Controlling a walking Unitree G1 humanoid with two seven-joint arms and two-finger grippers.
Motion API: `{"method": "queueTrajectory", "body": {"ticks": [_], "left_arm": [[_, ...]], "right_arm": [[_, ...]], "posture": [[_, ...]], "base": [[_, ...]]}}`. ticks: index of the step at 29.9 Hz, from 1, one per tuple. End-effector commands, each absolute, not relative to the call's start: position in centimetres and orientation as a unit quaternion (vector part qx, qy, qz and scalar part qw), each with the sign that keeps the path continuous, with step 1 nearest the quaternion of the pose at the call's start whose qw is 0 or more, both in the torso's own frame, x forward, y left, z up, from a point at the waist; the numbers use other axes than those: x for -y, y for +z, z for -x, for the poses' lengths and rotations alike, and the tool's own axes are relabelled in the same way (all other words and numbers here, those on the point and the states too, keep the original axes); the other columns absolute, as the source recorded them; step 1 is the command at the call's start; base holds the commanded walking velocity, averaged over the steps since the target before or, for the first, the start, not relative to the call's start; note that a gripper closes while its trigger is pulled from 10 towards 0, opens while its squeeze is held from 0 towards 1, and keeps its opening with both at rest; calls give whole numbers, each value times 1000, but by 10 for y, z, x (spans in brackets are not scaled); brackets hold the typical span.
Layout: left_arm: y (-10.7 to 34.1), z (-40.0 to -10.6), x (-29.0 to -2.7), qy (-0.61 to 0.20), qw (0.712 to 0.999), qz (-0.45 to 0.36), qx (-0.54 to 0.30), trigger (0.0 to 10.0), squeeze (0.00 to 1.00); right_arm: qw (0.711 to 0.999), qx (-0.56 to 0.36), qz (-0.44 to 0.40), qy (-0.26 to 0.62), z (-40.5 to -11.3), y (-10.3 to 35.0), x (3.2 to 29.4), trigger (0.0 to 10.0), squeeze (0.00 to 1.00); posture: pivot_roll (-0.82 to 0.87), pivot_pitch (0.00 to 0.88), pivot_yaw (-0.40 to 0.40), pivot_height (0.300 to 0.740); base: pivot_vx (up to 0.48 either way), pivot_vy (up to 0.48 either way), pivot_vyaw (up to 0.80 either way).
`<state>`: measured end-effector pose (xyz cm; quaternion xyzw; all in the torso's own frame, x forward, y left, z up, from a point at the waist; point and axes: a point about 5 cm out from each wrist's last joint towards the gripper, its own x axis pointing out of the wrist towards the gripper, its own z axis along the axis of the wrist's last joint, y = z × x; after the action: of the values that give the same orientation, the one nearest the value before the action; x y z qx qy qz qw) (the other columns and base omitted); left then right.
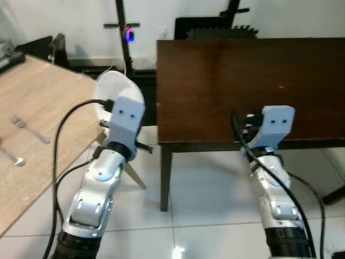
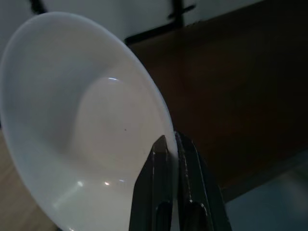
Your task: Setting the table
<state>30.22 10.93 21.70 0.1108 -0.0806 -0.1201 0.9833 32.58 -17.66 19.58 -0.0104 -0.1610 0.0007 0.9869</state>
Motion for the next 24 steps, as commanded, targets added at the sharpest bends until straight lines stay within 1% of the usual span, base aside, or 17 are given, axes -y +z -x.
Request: {"method": "queueTrajectory", "body": {"ticks": [1, 8, 16, 24], "left_arm": [[215, -302, -115, -111, 984, -113, 78, 10000, 0], [215, -303, -115, -106, 987, -91, 73, 10000, 0], [215, -304, -116, -104, 987, -95, 73, 10000, 0], [214, -304, -114, -110, 986, -104, 73, 10000, 0]], "right_arm": [[988, 155, 3, 5, -325, 192, 173, 10000, 0], [988, 155, 3, 4, -325, 192, 173, 10000, 0], [988, 155, 4, 3, -325, 191, 173, 10000, 0], [988, 157, 4, 3, -325, 192, 173, 10000, 0]], "posture": [[40, 77, 55, 740], [38, 78, 56, 740], [37, 78, 56, 740], [37, 77, 56, 740]], "base": [[0, 0, 0], [0, 0, 0], [0, 446, 0], [0, 0, 0]]}}
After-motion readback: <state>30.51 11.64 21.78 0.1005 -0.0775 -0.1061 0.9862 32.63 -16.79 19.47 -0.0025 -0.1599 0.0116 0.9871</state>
